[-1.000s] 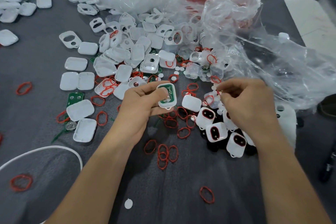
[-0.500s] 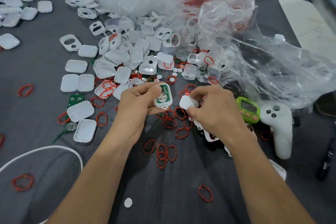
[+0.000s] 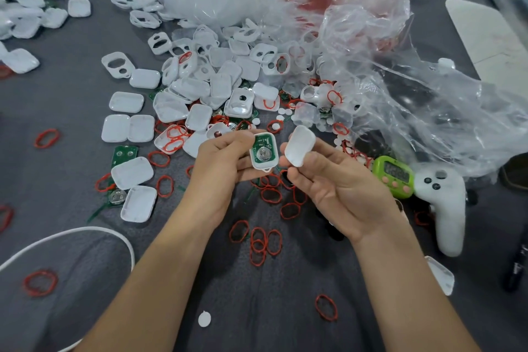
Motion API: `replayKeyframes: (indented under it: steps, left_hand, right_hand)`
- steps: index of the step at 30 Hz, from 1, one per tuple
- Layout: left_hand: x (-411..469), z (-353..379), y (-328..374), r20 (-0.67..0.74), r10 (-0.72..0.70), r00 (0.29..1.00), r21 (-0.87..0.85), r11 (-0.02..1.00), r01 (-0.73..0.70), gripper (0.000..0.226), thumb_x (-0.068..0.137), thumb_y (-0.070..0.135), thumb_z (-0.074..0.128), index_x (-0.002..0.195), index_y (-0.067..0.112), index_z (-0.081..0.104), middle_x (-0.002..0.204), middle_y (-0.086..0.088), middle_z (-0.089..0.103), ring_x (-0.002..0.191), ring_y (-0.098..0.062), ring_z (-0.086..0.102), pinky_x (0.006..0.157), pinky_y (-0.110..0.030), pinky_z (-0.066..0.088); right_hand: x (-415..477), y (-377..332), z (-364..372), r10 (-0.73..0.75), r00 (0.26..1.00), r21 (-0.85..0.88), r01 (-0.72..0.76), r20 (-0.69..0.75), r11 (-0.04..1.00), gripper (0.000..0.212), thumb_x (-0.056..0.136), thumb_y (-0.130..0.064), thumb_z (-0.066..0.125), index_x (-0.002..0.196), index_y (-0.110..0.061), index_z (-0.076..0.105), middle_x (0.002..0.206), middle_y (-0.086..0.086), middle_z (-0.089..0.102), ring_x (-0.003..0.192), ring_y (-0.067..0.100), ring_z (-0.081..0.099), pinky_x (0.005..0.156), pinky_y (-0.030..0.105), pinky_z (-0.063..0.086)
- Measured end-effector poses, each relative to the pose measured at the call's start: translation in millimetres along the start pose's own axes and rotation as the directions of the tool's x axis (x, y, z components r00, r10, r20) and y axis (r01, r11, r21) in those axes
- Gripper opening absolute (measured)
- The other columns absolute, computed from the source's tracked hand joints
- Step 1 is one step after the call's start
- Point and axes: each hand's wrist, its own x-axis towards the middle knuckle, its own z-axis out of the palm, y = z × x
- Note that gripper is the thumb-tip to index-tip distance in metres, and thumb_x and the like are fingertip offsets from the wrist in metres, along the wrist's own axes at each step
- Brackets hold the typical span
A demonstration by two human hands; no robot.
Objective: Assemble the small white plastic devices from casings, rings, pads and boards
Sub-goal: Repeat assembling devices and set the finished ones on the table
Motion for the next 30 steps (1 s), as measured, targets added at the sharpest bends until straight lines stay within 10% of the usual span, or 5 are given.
replayKeyframes:
  steps: [3, 8, 30]
  left_hand:
    - [-0.4, 0.3, -0.3, 0.005, 0.008, 1.0, 0.003, 1.0, -0.008, 0.03, 0.103, 0.018, 0.054, 0.092, 0.018, 0.082, 0.101, -0.016, 0.079, 0.084, -0.025, 0.077, 0.07, -0.032, 0.062]
    - [-0.7, 2.7, 0.6, 0.001, 0.011, 1.0, -0.011, 1.0, -0.011, 0.04, 0.101, 0.004, 0.047, 0.089, 0.018, 0.082, 0.098, -0.012, 0.08, 0.081, -0.019, 0.077, 0.069, -0.029, 0.062]
    - [-3.6, 6.8, 1.5, -0.038, -0.007, 0.999, -0.051, 0.999, 0.005, 0.028, 0.101, -0.001, 0.051, 0.098, 0.011, 0.076, 0.088, -0.012, 0.079, 0.072, -0.017, 0.076, 0.059, -0.024, 0.059]
  right_hand:
    - [2.6, 7.3, 4.2, -0.133, 0.986, -0.262, 0.102, -0.104, 0.96, 0.027, 0.078, -0.005, 0.079, 0.103, -0.011, 0.076, 0.095, 0.007, 0.078, 0.083, 0.015, 0.074, 0.073, 0.024, 0.059]
    - [6.3, 27.0, 17.5, -0.551, 0.825, -0.824, 0.222, -0.126, 0.521, 0.028, 0.073, -0.008, 0.084, 0.093, -0.027, 0.079, 0.086, -0.014, 0.079, 0.08, 0.004, 0.075, 0.075, 0.018, 0.058]
    - [16.0, 43.7, 49.6, -0.723, 0.675, -0.985, -0.027, -0.145, 0.172, 0.015, 0.075, -0.035, 0.082, 0.085, -0.025, 0.075, 0.071, -0.013, 0.073, 0.069, 0.011, 0.069, 0.072, 0.033, 0.056]
